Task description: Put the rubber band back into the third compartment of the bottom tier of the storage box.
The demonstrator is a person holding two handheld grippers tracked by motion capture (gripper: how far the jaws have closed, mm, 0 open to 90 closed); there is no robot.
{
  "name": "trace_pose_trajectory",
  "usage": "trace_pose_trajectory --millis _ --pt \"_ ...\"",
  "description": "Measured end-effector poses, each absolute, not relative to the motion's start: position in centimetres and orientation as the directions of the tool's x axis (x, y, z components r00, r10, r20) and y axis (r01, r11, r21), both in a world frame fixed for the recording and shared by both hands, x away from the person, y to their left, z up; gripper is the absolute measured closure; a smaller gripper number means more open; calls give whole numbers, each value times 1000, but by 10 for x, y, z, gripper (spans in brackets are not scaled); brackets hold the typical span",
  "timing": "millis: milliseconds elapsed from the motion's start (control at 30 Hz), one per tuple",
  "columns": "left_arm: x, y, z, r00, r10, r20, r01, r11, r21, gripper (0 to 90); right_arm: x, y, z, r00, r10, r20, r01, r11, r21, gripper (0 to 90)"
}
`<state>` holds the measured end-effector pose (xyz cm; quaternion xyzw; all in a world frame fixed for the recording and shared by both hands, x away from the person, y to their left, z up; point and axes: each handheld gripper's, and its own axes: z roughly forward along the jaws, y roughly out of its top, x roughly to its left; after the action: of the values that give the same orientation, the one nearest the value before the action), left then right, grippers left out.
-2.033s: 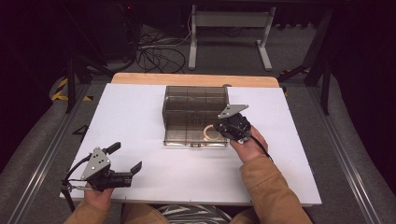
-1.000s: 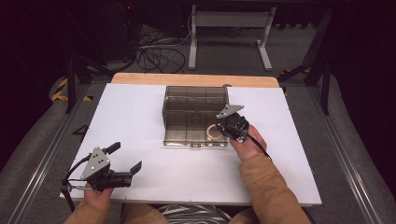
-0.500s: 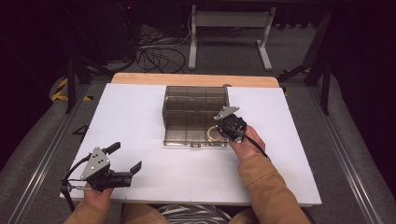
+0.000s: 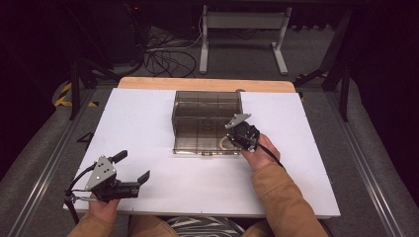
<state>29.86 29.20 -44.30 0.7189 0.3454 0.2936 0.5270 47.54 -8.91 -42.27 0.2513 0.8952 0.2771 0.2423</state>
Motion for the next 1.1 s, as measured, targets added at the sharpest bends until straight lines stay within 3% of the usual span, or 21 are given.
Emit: trace_pose_trajectory --millis 200,467,700,1100 --pt "299 292 -443 589 806 57 187 -205 961 21 476 -89 -423 -756 588 -288 320 715 621 788" --pt "299 292 -443 589 806 58 187 -205 961 21 475 -91 -420 -768 583 -265 315 705 635 670" --pt "299 292 -443 591 805 60 184 -206 961 21 466 -93 -407 -783 580 -226 298 668 682 463" --pt "299 292 -442 588 807 58 185 -204 961 21 451 -94 -389 -794 566 -223 234 622 747 294"
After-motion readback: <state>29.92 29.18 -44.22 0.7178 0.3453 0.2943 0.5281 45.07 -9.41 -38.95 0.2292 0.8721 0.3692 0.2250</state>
